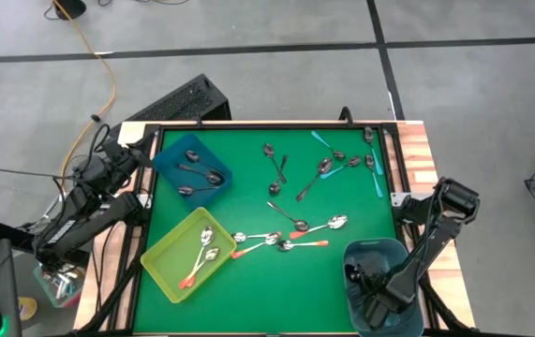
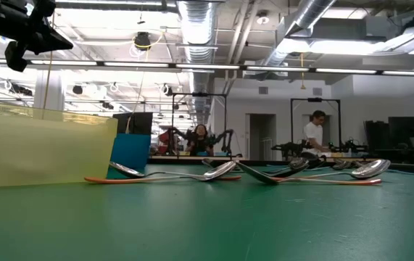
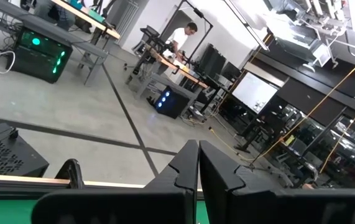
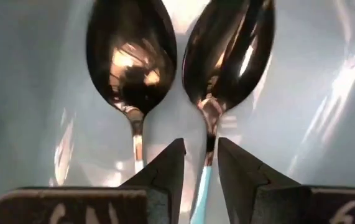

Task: Sort silverware by color (type)
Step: Put the orange spoon into the green bin

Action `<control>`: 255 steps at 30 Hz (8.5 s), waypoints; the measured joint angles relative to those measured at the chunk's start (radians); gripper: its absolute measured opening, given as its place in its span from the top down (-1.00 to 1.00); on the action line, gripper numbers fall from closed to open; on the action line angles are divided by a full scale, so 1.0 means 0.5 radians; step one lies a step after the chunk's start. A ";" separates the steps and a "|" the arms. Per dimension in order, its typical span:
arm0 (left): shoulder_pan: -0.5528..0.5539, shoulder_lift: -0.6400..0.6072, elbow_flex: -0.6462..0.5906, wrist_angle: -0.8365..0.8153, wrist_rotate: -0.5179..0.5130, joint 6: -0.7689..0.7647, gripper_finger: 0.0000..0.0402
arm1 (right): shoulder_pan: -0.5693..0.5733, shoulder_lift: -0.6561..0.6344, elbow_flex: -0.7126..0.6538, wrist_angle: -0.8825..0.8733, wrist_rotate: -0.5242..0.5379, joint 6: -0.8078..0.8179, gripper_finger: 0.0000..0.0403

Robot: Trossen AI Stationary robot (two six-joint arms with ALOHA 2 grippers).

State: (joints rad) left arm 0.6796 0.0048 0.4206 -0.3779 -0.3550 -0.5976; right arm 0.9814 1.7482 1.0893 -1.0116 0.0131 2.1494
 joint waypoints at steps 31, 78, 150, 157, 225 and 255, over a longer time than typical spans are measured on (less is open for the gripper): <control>0.000 0.000 0.000 0.003 0.008 -0.017 1.00 | -0.803 -1.453 0.004 0.406 1.439 -1.570 0.46; -0.001 0.000 0.000 0.001 0.017 -0.016 1.00 | -1.786 -0.510 0.003 0.770 0.122 -3.286 0.46; -0.002 -0.001 0.000 -0.071 0.013 0.028 1.00 | -1.670 -0.377 -0.322 0.700 0.120 -4.089 0.05; -0.002 -0.001 0.000 -0.072 0.000 0.028 1.00 | -1.647 -0.249 -0.316 0.724 0.065 -4.158 0.05; -0.002 0.000 0.000 -0.115 -0.016 0.014 1.00 | -2.151 -0.395 -0.204 1.987 0.445 -3.875 0.97; -0.002 -0.001 0.000 -0.119 -0.204 0.020 1.00 | -2.046 1.063 1.844 2.429 -0.604 -4.582 0.97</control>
State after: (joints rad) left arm 0.6788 0.0044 0.4206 -0.4374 -0.4572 -0.5877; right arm -0.0418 2.2795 2.0112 0.2031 -0.2888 -0.1417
